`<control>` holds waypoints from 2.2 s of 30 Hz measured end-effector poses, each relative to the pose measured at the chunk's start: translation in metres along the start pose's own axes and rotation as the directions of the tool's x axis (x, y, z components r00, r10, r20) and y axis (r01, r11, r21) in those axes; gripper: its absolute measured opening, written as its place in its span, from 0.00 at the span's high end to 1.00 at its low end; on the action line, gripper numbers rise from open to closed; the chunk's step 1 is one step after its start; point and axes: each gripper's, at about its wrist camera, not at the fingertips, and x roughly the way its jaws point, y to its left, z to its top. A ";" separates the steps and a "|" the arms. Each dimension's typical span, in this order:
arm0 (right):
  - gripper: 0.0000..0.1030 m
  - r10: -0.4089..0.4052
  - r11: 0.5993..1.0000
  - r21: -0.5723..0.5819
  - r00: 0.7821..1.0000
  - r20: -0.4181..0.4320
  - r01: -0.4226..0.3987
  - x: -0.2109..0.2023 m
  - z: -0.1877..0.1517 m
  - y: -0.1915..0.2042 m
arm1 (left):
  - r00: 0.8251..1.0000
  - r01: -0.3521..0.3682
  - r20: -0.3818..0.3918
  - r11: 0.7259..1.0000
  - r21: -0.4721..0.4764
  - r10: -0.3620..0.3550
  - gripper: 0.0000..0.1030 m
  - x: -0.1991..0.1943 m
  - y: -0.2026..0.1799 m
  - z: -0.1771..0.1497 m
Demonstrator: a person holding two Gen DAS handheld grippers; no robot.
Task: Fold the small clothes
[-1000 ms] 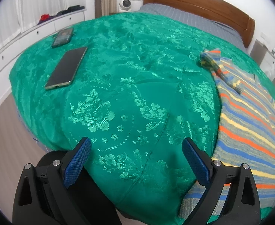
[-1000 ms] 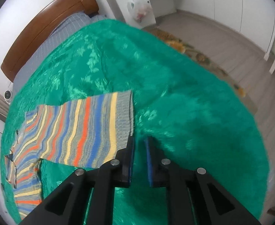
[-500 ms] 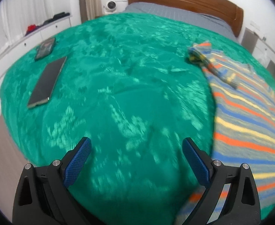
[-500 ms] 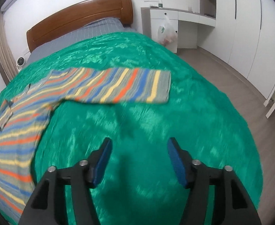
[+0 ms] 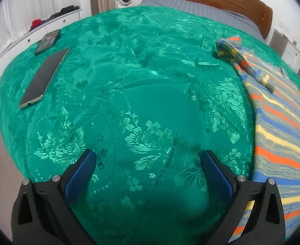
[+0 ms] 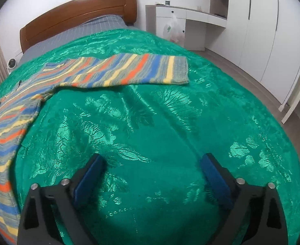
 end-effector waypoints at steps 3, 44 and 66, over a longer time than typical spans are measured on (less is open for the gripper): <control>0.03 -0.001 1.000 -0.005 1.000 0.003 0.001 0.001 -0.001 0.002 | 1.000 -0.007 -0.007 0.999 0.040 0.007 0.00 0.000 -0.003 0.000; 0.00 -0.015 1.000 -0.018 1.000 0.015 0.015 0.004 -0.002 0.004 | 0.949 0.314 0.000 0.942 0.120 -0.316 0.92 0.016 -0.078 0.231; 0.00 -0.022 0.999 -0.023 1.000 0.018 0.023 0.003 -0.003 0.005 | 0.988 0.019 -0.147 0.972 -0.232 -0.055 0.90 0.107 0.051 0.196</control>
